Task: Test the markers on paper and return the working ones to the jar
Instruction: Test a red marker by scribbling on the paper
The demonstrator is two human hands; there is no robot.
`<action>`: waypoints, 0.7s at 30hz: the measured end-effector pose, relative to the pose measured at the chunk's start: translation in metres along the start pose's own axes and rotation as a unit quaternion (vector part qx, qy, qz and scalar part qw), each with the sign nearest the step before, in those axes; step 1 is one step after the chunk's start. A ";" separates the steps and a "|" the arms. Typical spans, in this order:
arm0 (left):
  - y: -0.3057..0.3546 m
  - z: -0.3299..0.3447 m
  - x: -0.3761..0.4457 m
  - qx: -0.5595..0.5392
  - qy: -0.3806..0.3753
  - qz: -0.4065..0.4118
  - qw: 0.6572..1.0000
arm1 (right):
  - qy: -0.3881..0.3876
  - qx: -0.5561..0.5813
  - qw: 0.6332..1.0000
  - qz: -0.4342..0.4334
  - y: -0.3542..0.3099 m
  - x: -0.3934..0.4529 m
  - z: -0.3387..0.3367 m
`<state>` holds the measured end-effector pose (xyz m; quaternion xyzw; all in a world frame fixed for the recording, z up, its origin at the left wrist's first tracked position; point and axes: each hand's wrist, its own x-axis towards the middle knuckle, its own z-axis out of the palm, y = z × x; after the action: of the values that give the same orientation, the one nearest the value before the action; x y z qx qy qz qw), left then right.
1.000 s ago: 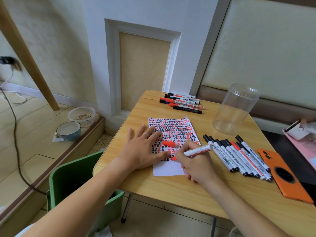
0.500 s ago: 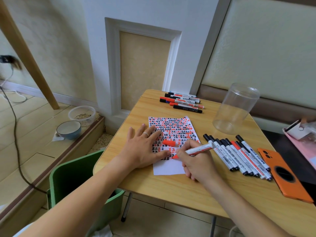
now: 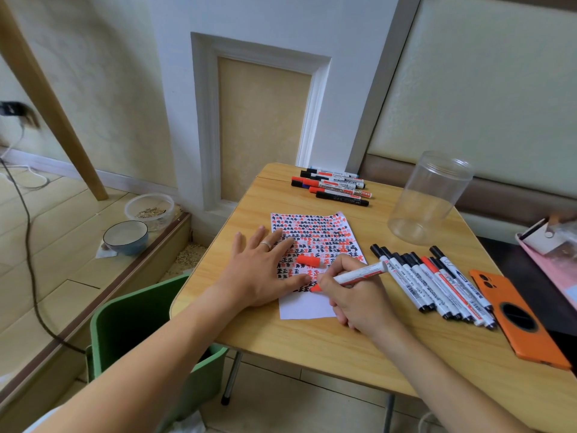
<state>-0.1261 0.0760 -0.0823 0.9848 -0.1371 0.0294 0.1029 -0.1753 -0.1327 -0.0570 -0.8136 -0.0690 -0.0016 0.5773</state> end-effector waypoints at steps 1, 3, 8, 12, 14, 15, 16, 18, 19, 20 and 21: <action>0.000 0.000 0.000 0.000 -0.001 0.000 1.000 | -0.002 -0.003 1.000 -0.001 0.000 0.000 0.000; 0.000 0.000 0.001 -0.004 -0.002 -0.001 1.000 | 0.000 -0.009 1.000 0.002 0.000 0.000 0.000; 0.000 -0.001 0.000 -0.009 -0.001 -0.001 1.000 | 0.027 -0.008 0.999 0.014 0.002 0.002 0.000; 0.000 -0.003 0.001 -0.014 -0.006 -0.003 1.000 | 0.029 -0.013 0.999 0.017 0.003 0.003 -0.001; 0.000 -0.004 0.001 -0.021 -0.006 -0.003 1.000 | 0.026 -0.018 0.999 0.019 0.003 0.003 -0.001; 0.000 -0.004 0.001 -0.025 -0.006 -0.003 1.000 | 0.026 -0.018 0.999 0.021 0.003 0.003 -0.001; 0.001 -0.005 0.001 -0.031 -0.004 -0.003 1.000 | 0.027 -0.018 0.999 0.023 0.003 0.003 -0.001; 0.003 -0.008 0.002 -0.049 0.007 0.006 0.999 | 0.030 -0.011 0.999 0.029 0.002 0.003 -0.002; 0.004 -0.009 0.002 -0.059 0.018 0.016 0.998 | 0.033 -0.001 0.999 0.034 0.002 0.003 -0.003; 0.007 -0.009 0.003 -0.065 0.033 0.029 0.997 | 0.037 0.014 0.998 0.040 0.002 0.003 -0.004; 0.010 -0.009 0.003 -0.069 0.050 0.043 0.995 | 0.042 0.032 0.997 0.048 0.002 0.003 -0.006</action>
<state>-0.1263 0.0674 -0.0709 0.9658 -0.1754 0.0730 0.1763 -0.1715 -0.1384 -0.0562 -0.7963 -0.0055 -0.0060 0.6048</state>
